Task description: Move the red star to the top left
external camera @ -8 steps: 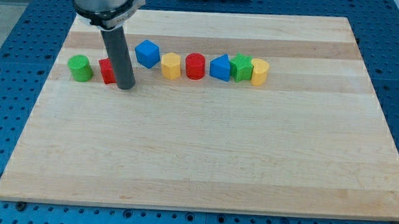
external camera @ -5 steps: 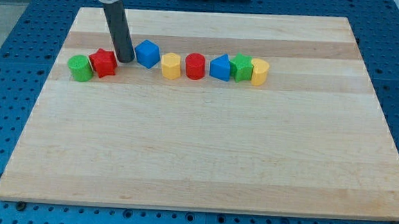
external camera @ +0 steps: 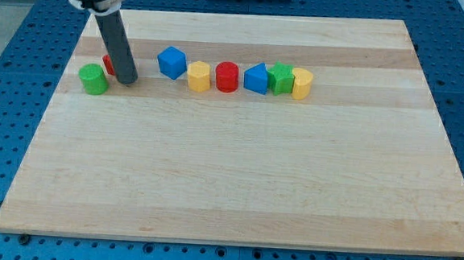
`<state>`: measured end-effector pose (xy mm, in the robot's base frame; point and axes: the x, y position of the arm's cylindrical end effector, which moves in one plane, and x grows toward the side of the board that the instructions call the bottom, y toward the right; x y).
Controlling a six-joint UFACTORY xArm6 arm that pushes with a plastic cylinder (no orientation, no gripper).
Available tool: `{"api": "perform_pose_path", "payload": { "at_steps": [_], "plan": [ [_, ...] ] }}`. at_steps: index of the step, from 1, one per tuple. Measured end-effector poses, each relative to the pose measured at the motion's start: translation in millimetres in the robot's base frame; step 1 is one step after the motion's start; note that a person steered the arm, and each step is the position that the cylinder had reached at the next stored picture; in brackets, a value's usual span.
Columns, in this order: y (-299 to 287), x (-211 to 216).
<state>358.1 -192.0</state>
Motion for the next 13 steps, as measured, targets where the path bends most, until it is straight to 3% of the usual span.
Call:
{"api": "perform_pose_path", "payload": {
  "at_steps": [2, 8, 11, 13],
  "plan": [
    [0, -55],
    [-46, -1],
    [-59, -60],
    [-94, -44]
  ]
}}
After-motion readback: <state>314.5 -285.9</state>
